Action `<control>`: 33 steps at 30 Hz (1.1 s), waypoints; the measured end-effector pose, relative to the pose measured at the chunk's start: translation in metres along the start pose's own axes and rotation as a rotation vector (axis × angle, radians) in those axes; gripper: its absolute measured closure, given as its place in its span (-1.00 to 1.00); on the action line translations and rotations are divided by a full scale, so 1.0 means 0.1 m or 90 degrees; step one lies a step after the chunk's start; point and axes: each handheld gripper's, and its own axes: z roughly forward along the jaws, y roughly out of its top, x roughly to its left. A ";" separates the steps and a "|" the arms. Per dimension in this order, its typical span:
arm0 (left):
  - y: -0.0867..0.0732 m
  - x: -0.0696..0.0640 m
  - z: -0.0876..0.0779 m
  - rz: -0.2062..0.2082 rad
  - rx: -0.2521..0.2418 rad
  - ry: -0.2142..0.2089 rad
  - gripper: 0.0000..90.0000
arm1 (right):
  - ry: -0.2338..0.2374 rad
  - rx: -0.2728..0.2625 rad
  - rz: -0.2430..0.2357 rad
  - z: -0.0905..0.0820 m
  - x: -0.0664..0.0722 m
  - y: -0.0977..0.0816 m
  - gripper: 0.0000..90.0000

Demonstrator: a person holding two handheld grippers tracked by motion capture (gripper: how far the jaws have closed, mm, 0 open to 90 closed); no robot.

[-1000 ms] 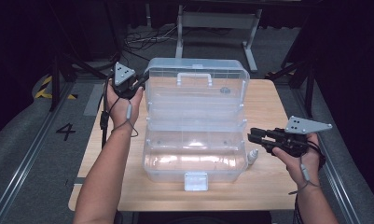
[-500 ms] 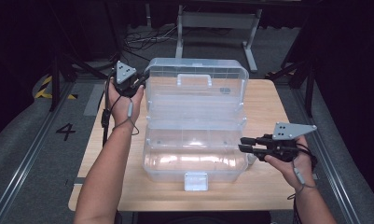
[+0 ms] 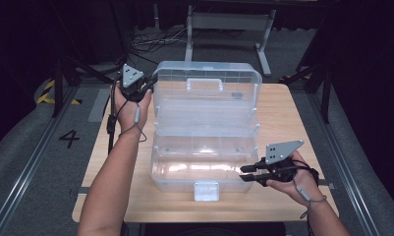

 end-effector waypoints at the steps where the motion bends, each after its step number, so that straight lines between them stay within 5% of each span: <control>1: 0.00 0.00 0.00 -0.001 0.000 0.000 0.83 | 0.008 0.007 -0.004 0.02 0.01 0.00 0.59; 10: 0.01 -0.01 0.01 0.000 0.005 0.004 0.83 | 0.027 0.064 -0.022 0.21 -0.03 -0.06 0.78; 33: -0.02 0.06 0.16 -0.001 0.010 0.006 0.85 | 0.026 0.069 -0.062 0.23 -0.02 -0.05 0.83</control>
